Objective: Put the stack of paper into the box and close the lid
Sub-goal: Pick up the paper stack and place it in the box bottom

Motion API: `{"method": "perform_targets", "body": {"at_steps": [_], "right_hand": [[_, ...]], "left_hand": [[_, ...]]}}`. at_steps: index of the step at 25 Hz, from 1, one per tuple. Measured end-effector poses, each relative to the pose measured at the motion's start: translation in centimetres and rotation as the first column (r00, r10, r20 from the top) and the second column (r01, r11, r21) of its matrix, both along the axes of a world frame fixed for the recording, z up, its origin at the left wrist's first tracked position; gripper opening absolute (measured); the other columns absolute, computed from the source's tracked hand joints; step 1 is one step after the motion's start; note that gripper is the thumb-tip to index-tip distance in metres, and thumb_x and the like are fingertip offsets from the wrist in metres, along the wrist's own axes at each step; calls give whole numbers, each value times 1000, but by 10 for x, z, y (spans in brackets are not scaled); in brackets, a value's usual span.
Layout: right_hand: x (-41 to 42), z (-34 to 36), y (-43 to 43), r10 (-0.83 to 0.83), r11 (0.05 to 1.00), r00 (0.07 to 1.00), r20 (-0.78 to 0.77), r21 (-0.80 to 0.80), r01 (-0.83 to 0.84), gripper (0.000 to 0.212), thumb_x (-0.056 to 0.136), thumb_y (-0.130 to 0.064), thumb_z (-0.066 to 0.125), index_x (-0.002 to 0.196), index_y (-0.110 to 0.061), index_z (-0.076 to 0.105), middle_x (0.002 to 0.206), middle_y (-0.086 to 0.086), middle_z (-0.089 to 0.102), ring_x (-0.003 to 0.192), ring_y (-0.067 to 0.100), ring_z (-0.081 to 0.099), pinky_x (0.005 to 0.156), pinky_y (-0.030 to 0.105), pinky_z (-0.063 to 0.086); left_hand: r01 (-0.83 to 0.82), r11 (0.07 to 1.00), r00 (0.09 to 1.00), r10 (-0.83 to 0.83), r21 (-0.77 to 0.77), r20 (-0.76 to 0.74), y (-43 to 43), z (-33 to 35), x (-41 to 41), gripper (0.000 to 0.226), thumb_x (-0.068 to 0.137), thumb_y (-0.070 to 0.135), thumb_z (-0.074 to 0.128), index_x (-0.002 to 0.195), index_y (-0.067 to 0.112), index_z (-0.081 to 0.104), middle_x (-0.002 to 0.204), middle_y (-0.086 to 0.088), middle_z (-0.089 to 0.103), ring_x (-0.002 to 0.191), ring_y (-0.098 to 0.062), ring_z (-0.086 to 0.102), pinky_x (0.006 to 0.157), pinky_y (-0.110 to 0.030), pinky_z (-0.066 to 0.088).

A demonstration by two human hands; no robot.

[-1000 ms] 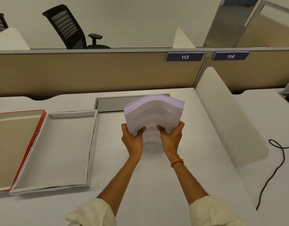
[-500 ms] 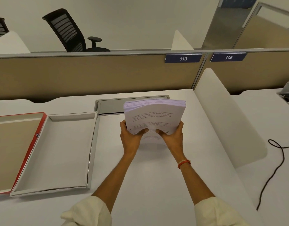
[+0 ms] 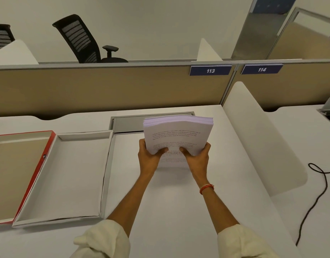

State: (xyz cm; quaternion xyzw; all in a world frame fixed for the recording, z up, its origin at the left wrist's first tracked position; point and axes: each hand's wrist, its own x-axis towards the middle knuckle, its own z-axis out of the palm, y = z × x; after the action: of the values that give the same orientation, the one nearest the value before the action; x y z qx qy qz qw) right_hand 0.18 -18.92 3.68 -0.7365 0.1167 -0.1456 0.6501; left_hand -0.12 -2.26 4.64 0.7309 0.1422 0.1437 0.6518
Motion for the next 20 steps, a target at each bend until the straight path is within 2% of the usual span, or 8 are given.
{"method": "perform_targets", "body": {"at_steps": [5, 7, 8, 10, 12, 16, 20], "right_hand": [[12, 17, 8, -45, 998, 998, -39, -41, 43, 67, 68, -18, 88, 108, -25, 34, 102, -11, 55, 90, 3, 60, 58, 6, 53], [19, 29, 10, -48, 993, 995, -89, -114, 38, 65, 69, -20, 87, 105, -23, 33, 104, -2, 54, 86, 9, 62, 56, 11, 55], [22, 36, 11, -57, 984, 990, -125, -175, 34, 65, 68, -22, 87, 106, -21, 33, 107, 2, 54, 88, 15, 63, 61, 19, 59], [31, 47, 11, -74, 947, 970, -232, -322, -5, 69, 68, -26, 87, 111, -13, 35, 114, 10, 57, 99, 27, 63, 80, 41, 61], [39, 54, 11, -56, 906, 934, -353, -411, -101, 74, 67, -30, 88, 115, -7, 37, 120, 16, 59, 108, 34, 62, 89, 47, 57], [40, 52, 13, 39, 879, 860, -510, -391, -272, 74, 67, -32, 88, 119, -1, 45, 122, 16, 63, 110, 34, 65, 86, 40, 57], [27, 43, 26, 69, 883, 848, -526, -363, -297, 69, 66, -29, 89, 114, -2, 47, 119, 15, 65, 106, 32, 66, 75, 32, 53]], "left_hand": [[-23, 998, 999, 25, 54, -36, -6, 11, 8, 58, 66, 30, 86, 106, 35, 44, 95, 23, 58, 85, -7, 64, 56, -3, 49], [-26, 996, 997, 32, 80, -72, -4, 19, 12, 59, 65, 30, 87, 106, 34, 43, 95, 20, 58, 78, -6, 63, 50, -3, 49], [-30, 995, 995, 39, 94, -94, -2, 23, 15, 60, 65, 31, 87, 106, 33, 43, 96, 16, 59, 75, -7, 63, 51, -6, 49], [-44, 990, 987, 63, 131, -146, 2, 32, 19, 61, 64, 31, 88, 106, 29, 43, 101, 8, 60, 76, -11, 63, 63, -17, 54], [-35, 980, 971, 80, 195, -227, 7, 36, 21, 62, 64, 32, 88, 108, 22, 46, 107, 0, 62, 82, -14, 61, 70, -27, 55], [80, 956, 928, 32, 283, -371, 22, 35, 20, 61, 68, 32, 86, 115, 11, 53, 118, -10, 67, 97, -27, 69, 71, -29, 53], [127, 942, 915, 10, 311, -402, 37, 32, 8, 61, 69, 32, 86, 116, 8, 55, 120, -13, 68, 101, -30, 69, 75, -32, 55]]}}
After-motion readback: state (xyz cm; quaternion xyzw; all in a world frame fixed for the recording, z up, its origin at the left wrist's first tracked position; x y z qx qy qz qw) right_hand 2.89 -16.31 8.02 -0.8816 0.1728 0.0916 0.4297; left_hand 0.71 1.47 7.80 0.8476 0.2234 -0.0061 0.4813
